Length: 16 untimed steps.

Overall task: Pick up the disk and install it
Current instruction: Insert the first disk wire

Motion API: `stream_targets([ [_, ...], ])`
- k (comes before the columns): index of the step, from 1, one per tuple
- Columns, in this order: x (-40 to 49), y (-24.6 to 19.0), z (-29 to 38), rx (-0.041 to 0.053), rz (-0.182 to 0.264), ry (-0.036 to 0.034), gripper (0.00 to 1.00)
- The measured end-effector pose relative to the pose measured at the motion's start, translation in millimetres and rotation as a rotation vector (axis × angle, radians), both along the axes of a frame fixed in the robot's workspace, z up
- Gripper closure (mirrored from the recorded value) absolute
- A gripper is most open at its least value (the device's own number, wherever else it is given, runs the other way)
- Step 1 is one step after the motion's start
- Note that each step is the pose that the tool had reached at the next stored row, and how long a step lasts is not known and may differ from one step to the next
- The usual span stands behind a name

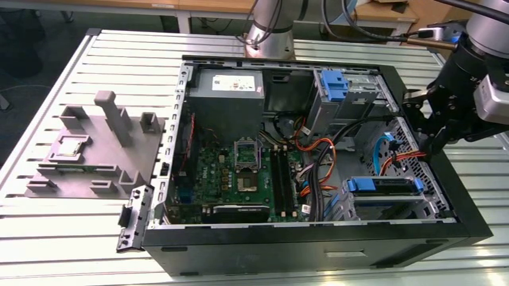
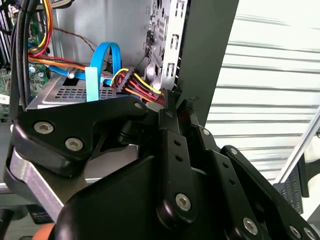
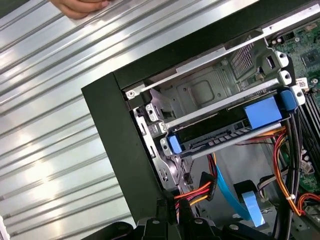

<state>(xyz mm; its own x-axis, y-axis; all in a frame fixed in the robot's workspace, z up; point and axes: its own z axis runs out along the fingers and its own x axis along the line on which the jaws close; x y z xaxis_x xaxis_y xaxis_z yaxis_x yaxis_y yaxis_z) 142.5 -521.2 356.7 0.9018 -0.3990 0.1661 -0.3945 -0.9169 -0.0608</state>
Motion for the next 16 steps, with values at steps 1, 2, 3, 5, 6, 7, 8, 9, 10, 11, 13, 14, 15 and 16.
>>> stream_targets([
  [1, 0.0, -0.5, -0.1, 0.0001, 0.006, 0.0000, 0.76],
  [2, 0.0, -0.9, -0.3, 0.0001, 0.012, 0.0000, 0.76],
  [3, -0.1, -1.3, -0.4, -0.0001, 0.017, -0.0001, 0.76],
  [5, -0.6, -1.9, -1.1, 0.0001, 0.024, -0.0007, 0.76],
  [6, -1.0, -1.9, -1.5, 0.0000, 0.027, -0.0022, 0.76],
  [7, -1.3, -1.9, -1.8, -0.0003, 0.029, -0.0040, 0.76],
  [8, -1.4, -2.0, -2.5, -0.0001, 0.030, -0.0061, 0.76],
  [9, -1.3, -2.0, -3.3, -0.0001, 0.030, -0.0082, 0.76],
  [10, -1.3, -2.0, -3.8, -0.0002, 0.030, -0.0088, 0.76],
  [11, -1.3, -1.9, -4.2, -0.0003, 0.030, -0.0091, 0.76],
  [13, -1.4, -2.0, -4.5, -0.0004, 0.030, -0.0095, 0.76],
  [14, -1.4, -2.0, -4.6, -0.0009, 0.030, -0.0095, 0.76],
  [15, -1.4, -2.0, -4.6, -0.0010, 0.030, -0.0095, 0.76],
  [16, -1.4, -2.0, -4.6, -0.0009, 0.030, -0.0095, 0.78],
])
